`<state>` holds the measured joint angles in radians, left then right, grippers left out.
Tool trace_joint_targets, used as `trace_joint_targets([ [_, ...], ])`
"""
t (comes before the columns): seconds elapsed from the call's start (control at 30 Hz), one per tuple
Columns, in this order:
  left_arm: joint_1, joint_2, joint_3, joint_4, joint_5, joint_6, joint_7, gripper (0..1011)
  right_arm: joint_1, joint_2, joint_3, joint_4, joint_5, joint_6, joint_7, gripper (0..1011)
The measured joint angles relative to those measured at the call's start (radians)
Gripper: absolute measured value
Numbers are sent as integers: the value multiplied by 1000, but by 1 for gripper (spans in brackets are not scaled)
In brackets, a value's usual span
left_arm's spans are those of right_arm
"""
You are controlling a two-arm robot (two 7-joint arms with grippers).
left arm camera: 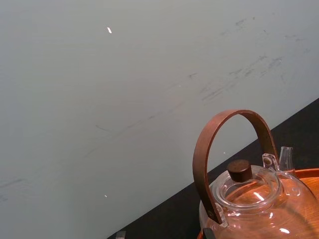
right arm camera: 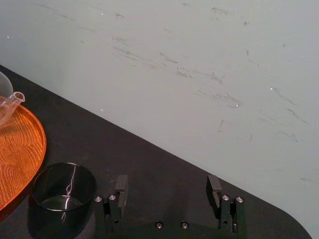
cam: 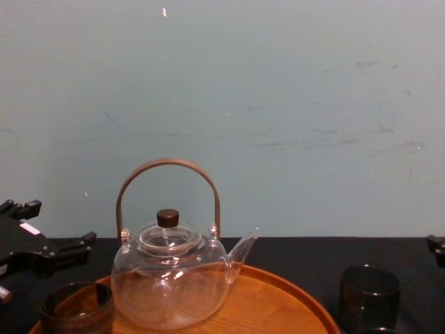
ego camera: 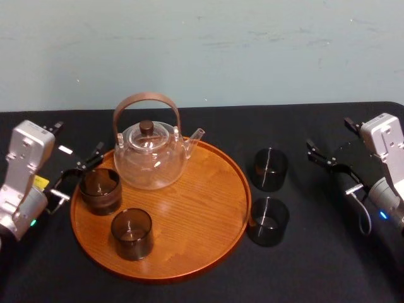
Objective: Pick up the glass from the table and place it on the tray.
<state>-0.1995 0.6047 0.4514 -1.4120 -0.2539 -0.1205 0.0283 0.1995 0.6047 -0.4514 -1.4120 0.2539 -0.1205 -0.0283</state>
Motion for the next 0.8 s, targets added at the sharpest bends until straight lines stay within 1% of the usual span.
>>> trace_joint_targets([
  [0.8,0,0,0,0,0,0,0,1001,0,0,0,0,0,0,0,1002],
])
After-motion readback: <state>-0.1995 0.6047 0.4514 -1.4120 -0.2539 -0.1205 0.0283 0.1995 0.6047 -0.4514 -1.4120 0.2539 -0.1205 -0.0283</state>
